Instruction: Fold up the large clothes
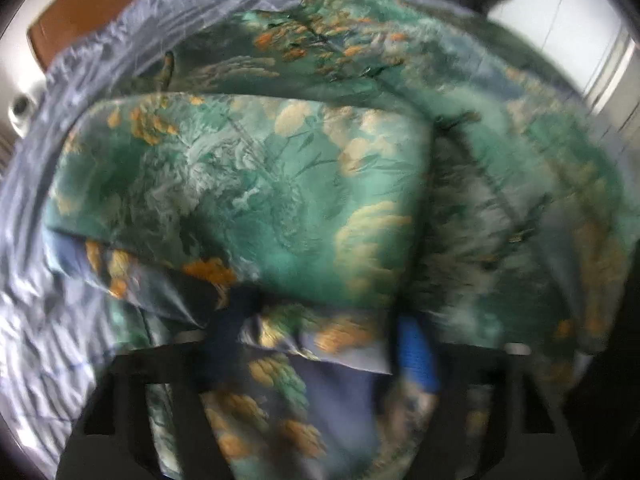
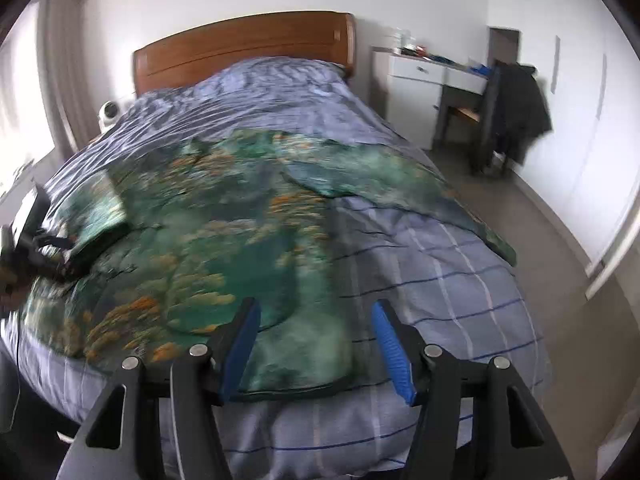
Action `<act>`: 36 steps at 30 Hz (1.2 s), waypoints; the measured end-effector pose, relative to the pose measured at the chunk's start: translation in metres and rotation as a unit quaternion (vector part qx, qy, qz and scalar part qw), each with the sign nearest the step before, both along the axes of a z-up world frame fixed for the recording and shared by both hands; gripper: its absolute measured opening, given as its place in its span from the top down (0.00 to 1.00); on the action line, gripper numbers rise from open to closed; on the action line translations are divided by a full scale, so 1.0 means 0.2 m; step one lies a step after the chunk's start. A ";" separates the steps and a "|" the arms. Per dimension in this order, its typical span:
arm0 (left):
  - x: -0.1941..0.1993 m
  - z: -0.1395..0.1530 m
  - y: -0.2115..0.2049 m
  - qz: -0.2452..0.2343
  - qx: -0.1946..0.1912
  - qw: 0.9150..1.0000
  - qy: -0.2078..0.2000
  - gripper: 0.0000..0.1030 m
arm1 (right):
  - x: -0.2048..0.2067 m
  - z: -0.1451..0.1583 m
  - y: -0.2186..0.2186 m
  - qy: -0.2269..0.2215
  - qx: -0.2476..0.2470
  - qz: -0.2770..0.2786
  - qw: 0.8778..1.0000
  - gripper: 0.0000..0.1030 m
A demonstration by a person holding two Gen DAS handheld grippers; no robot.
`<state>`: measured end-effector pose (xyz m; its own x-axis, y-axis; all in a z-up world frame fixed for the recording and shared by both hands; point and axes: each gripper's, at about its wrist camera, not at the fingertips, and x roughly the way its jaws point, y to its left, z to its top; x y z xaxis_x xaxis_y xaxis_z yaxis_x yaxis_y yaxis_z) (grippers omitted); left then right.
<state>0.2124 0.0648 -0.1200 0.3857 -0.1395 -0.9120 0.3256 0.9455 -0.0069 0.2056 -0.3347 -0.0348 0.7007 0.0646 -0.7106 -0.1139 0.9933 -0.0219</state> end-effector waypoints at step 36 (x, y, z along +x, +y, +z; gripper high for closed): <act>-0.89 0.73 0.85 0.404 -0.009 0.870 -0.282 0.01 | -0.07 0.26 0.29 -0.062 0.026 0.052 0.996 0.28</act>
<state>0.0345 0.2339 0.0263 0.7504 0.3731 -0.5456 -0.4894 0.8685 -0.0792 0.1921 -0.2774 0.0166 0.7700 0.1754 -0.6135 -0.2159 0.9764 0.0082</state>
